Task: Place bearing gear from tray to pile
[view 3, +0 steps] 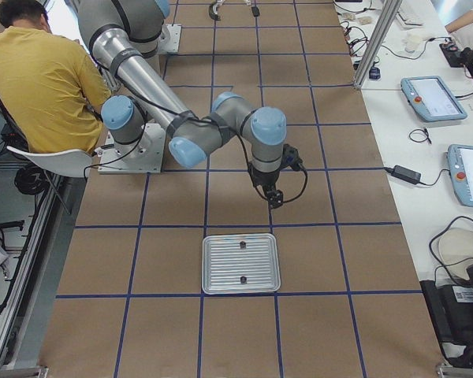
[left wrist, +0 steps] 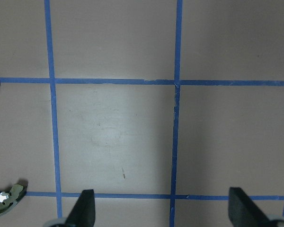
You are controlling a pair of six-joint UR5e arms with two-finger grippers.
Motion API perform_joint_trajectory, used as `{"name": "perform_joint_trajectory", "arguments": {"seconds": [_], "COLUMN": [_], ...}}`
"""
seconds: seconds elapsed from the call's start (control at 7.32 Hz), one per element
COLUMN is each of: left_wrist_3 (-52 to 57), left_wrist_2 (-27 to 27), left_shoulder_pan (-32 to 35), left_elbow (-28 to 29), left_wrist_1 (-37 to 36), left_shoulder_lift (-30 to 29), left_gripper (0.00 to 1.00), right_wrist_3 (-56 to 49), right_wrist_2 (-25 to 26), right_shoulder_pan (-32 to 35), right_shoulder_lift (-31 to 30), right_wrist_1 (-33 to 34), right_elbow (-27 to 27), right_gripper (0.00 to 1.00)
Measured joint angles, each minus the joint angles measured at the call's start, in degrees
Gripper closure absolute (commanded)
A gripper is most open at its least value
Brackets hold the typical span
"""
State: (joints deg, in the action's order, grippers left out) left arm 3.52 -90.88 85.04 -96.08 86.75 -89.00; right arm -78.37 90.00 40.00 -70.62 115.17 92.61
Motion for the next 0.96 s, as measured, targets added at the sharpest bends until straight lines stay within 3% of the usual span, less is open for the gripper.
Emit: {"name": "perform_joint_trajectory", "arguments": {"seconds": [0.27, 0.68, 0.96], "left_wrist_3": [0.00, 0.00, 0.00], "left_wrist_2": [0.00, 0.00, 0.00], "left_shoulder_pan": [0.03, 0.02, -0.04], "left_elbow": [0.06, 0.10, 0.11], "left_wrist_1": [-0.04, -0.02, -0.04], "left_shoulder_lift": [0.04, 0.05, 0.01], "left_gripper": [0.00, 0.00, 0.00], "right_wrist_3": [-1.40, -1.96, -3.13], "right_wrist_2": [0.02, 1.41, 2.95], "right_shoulder_pan": [-2.08, -2.59, -2.74], "right_shoulder_lift": [6.49, 8.65, 9.39], "right_wrist_1": [3.69, 5.74, 7.63], "right_elbow": [0.40, 2.67, 3.49], "right_gripper": [0.04, 0.15, 0.15]}}
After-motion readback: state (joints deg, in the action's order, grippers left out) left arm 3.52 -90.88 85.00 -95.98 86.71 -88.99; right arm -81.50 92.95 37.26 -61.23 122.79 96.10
